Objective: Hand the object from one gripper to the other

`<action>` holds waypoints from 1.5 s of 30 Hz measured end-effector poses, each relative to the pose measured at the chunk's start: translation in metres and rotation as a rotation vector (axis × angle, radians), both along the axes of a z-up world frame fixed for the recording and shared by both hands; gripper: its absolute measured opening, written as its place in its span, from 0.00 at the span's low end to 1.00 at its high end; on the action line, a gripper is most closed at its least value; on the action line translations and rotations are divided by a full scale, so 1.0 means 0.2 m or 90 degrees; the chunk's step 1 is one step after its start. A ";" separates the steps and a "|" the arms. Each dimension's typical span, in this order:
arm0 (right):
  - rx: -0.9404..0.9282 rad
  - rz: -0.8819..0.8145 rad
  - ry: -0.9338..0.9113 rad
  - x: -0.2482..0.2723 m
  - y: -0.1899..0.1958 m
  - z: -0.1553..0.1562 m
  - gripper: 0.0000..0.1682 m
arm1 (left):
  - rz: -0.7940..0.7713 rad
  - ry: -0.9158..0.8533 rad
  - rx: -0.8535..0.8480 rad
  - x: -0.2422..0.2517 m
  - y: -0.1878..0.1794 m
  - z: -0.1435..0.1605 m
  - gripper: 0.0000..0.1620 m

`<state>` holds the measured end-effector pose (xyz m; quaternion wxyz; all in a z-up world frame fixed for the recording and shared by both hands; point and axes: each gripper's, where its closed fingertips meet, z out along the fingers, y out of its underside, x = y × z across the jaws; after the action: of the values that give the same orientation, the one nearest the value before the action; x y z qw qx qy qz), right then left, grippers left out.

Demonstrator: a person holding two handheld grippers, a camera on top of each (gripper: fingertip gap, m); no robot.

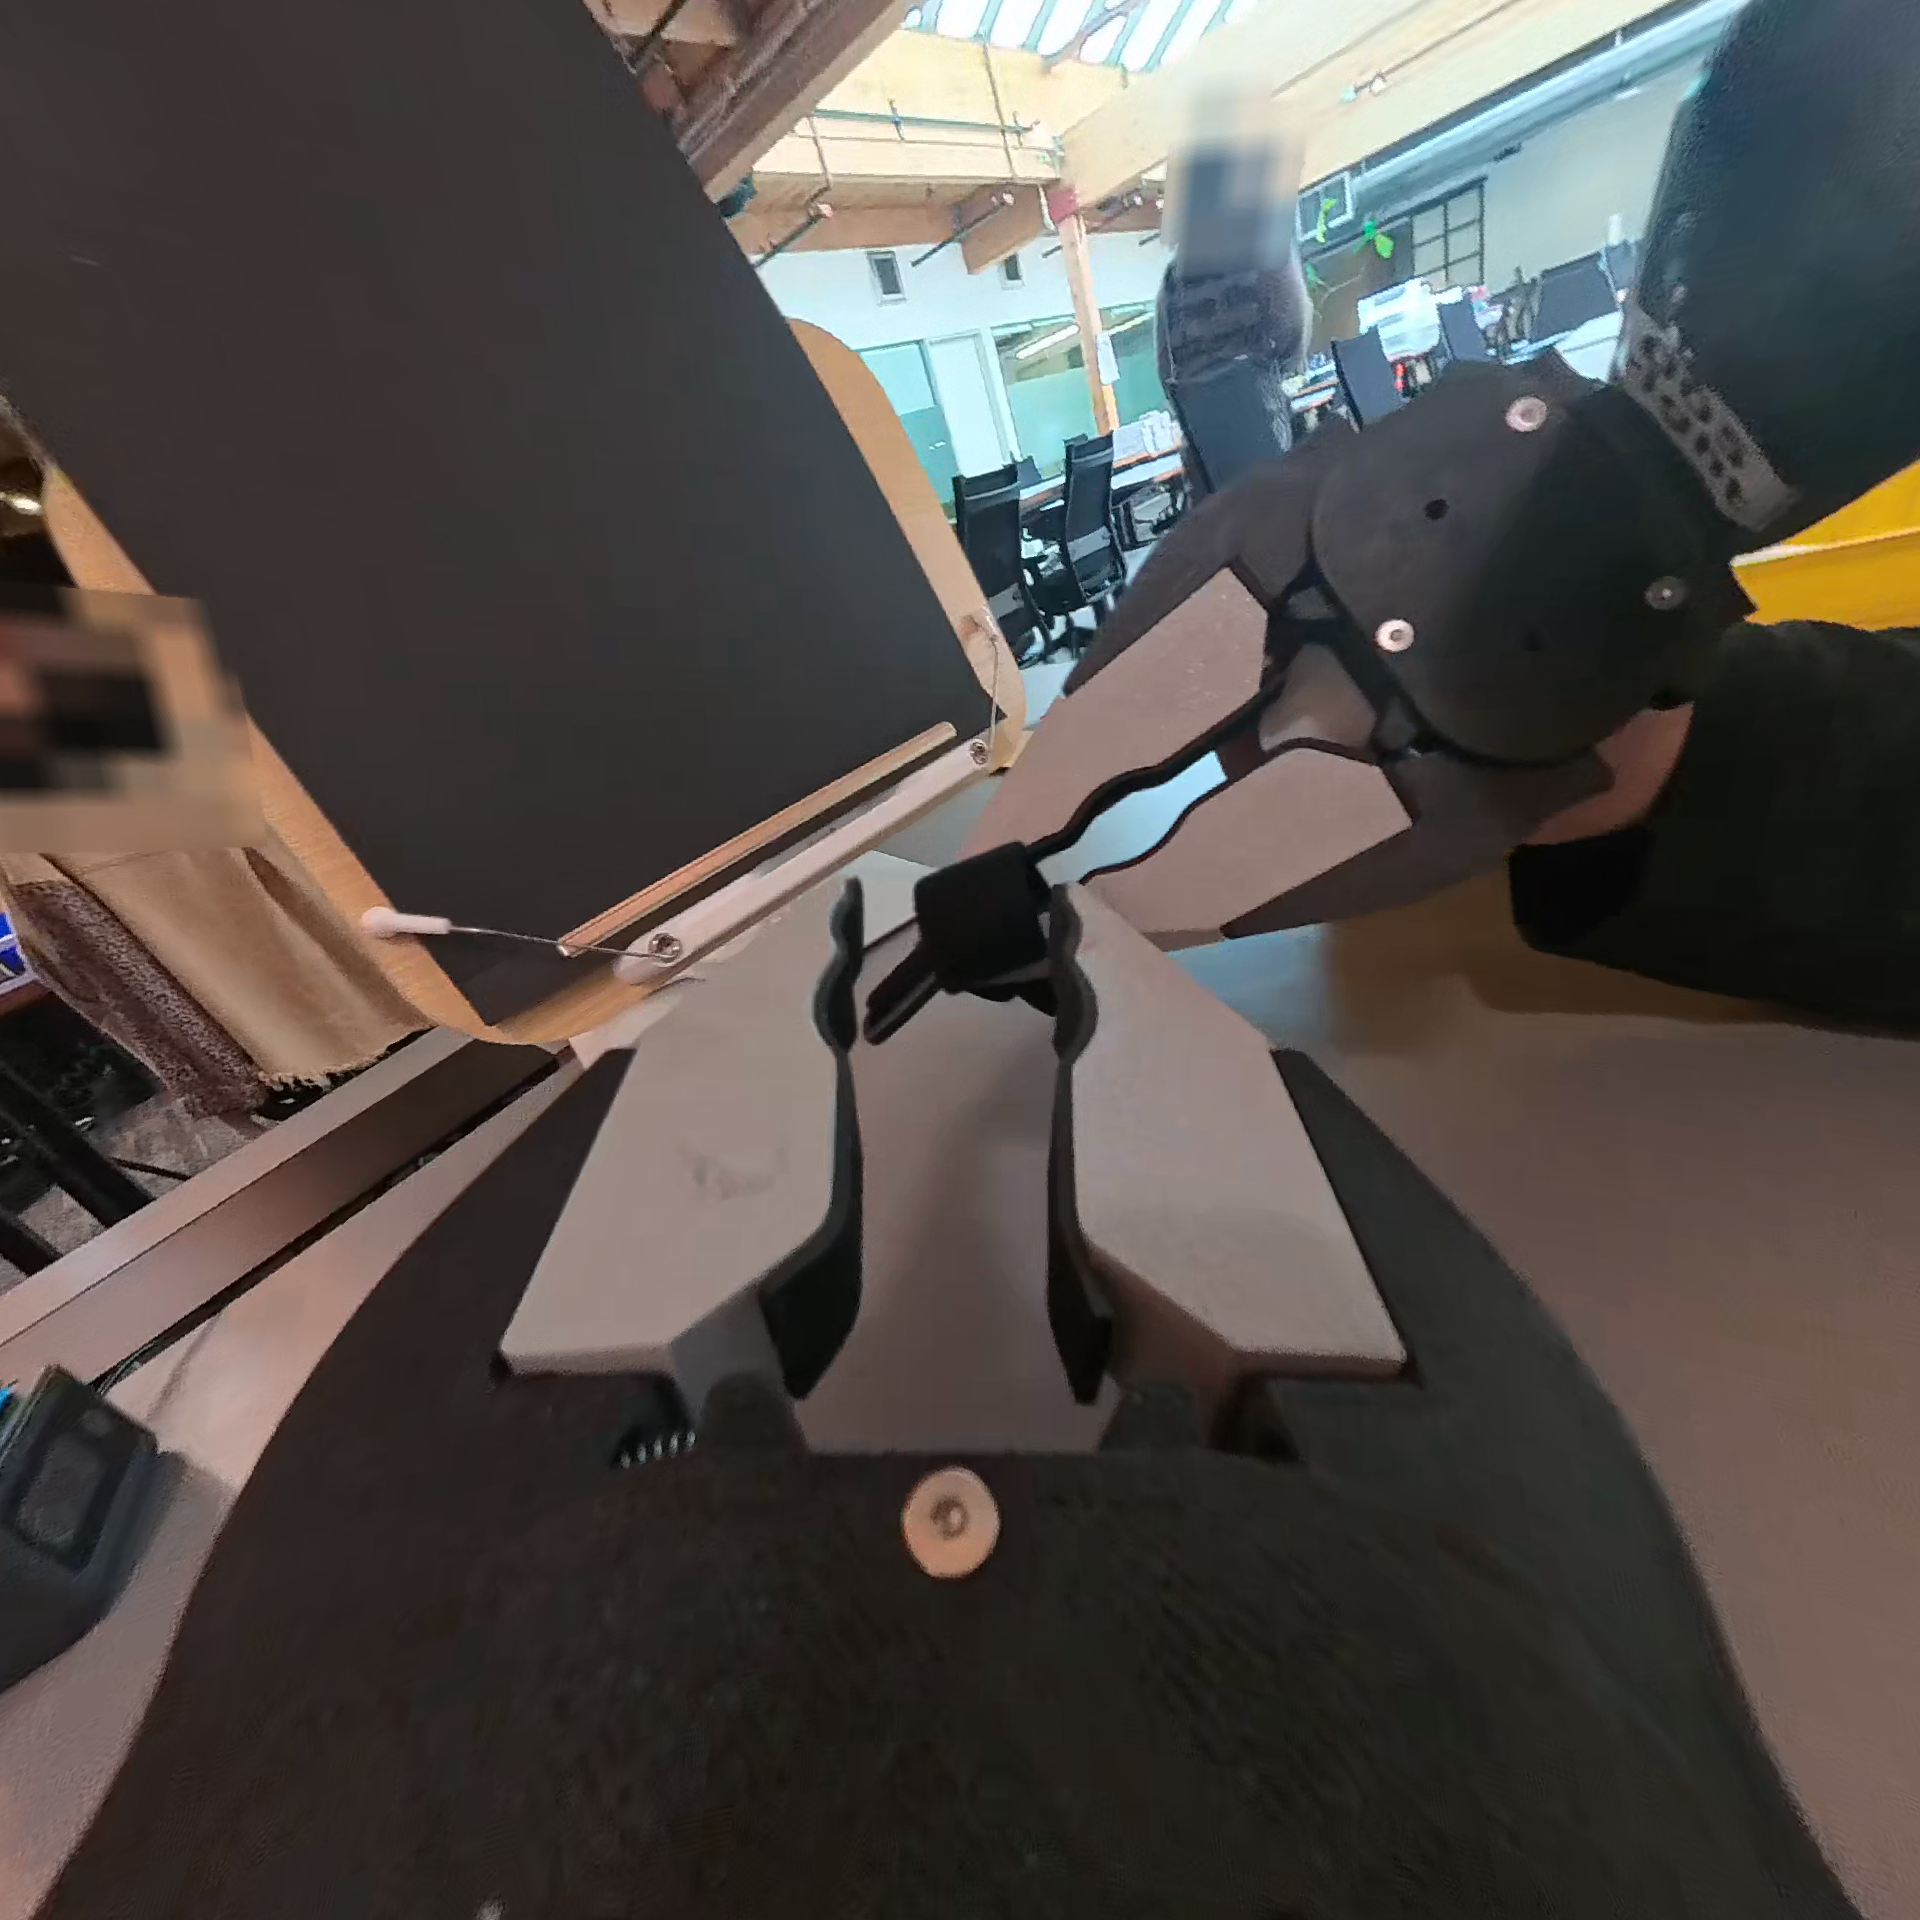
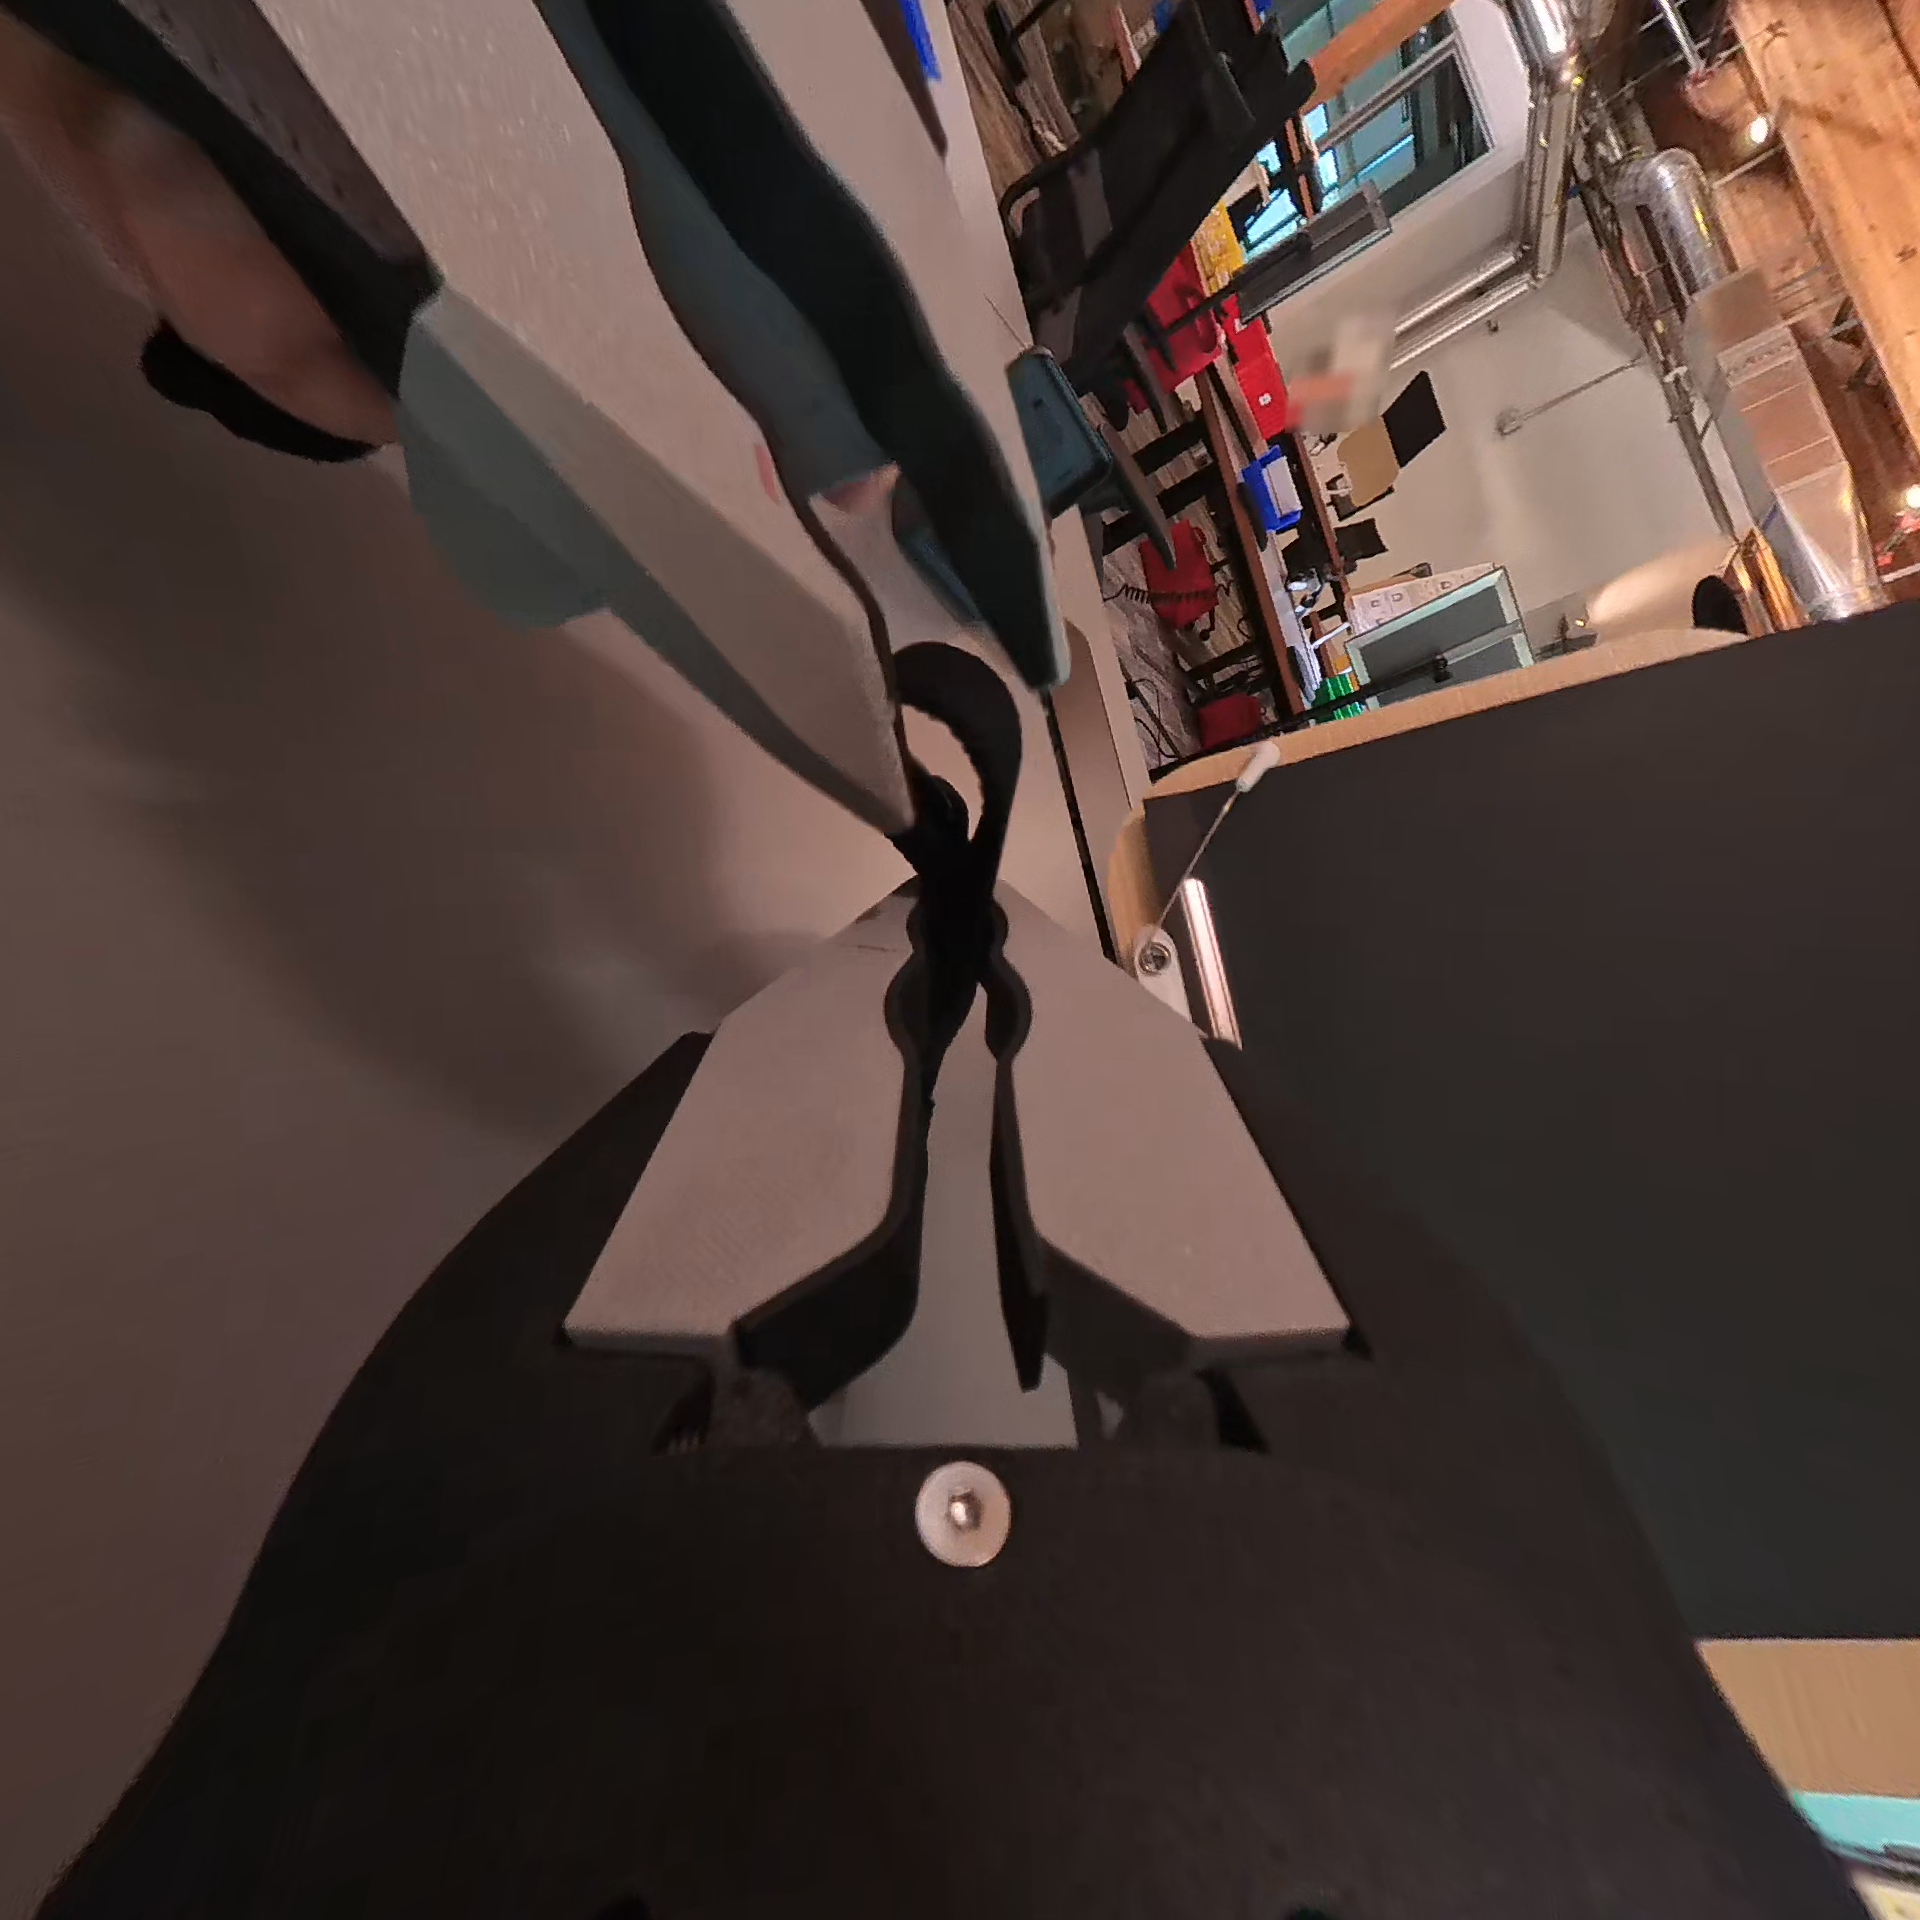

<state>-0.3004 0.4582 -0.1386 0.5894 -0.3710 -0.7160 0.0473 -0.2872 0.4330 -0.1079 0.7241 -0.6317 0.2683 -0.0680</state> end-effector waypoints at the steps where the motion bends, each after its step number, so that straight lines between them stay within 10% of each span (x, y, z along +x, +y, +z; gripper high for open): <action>1: 0.000 0.005 -0.002 0.00 -0.01 0.00 0.00 | -0.002 0.009 -0.003 0.01 0.00 -0.01 0.21; 23: 0.027 0.001 -0.003 -0.01 -0.03 0.00 0.01 | -0.036 -0.094 -0.119 -0.04 0.03 -0.07 0.18; 45: -0.198 0.048 0.115 0.05 -0.02 0.14 0.14 | 0.040 -0.206 -0.069 -0.28 0.06 0.06 0.12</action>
<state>-0.2904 0.4539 -0.1098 0.5846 -0.4250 -0.6578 0.2122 -0.3423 0.4459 -0.0951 0.7247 -0.6585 0.1241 -0.1606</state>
